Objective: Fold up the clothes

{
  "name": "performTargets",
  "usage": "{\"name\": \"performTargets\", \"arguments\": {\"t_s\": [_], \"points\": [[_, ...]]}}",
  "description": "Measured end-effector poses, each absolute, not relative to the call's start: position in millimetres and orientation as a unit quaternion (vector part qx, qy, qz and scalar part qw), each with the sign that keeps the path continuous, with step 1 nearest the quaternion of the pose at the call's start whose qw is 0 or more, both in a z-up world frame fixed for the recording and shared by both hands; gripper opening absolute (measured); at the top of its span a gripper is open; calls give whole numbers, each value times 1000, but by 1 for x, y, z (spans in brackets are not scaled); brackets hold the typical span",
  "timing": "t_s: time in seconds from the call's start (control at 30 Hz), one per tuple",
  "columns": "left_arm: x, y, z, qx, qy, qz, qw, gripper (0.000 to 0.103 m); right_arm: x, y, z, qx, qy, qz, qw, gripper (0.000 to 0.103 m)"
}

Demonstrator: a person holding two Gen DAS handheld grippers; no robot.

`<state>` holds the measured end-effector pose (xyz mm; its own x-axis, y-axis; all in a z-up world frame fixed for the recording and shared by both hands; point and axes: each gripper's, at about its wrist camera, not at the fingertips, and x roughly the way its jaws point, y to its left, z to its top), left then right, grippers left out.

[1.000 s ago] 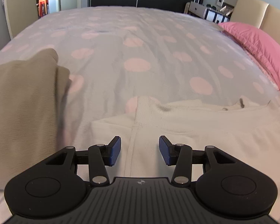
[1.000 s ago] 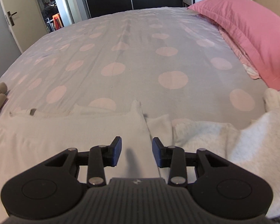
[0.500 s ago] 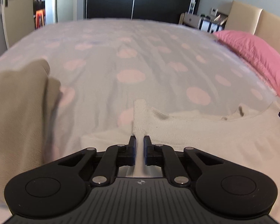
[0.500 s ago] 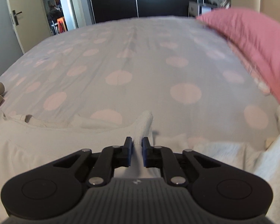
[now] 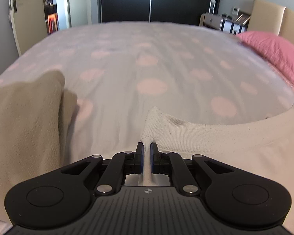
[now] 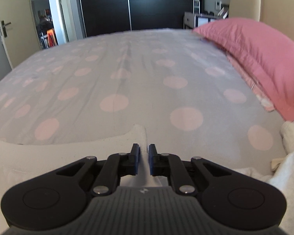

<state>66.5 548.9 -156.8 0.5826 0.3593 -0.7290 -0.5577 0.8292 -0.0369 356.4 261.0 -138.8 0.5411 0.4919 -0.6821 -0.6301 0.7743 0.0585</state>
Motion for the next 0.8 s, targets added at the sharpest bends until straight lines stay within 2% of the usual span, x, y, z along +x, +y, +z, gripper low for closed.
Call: {"name": "performTargets", "arguments": {"t_s": [0.13, 0.2, 0.23, 0.4, 0.43, 0.53, 0.63, 0.7, 0.8], "points": [[60, 556, -168, -161, 400, 249, 868, 9, 360, 266, -152, -114, 376, 316, 864, 15], [48, 559, -163, -170, 395, 245, 869, 18, 360, 264, -153, -120, 380, 313, 862, 32], [41, 561, -160, -174, 392, 245, 870, 21, 359, 260, -150, -121, 375, 313, 864, 36], [-7, 547, -141, -198, 378, 222, 877, 23, 341, 227, -136, -123, 372, 335, 857, 37], [-17, 542, -138, -205, 375, 215, 878, 27, 334, 217, -134, -118, 377, 339, 854, 38], [-48, 529, -128, -226, 366, 193, 882, 48, 308, 181, -128, -105, 394, 347, 844, 47], [-76, 515, -125, -244, 369, 178, 879, 49, 280, 144, -126, -100, 417, 348, 834, 49], [-87, 505, -129, -257, 384, 169, 870, 49, 264, 120, -126, -92, 434, 339, 830, 61], [-99, 487, -138, -266, 395, 150, 867, 51, 253, 99, -131, -64, 447, 336, 826, 66]]}}
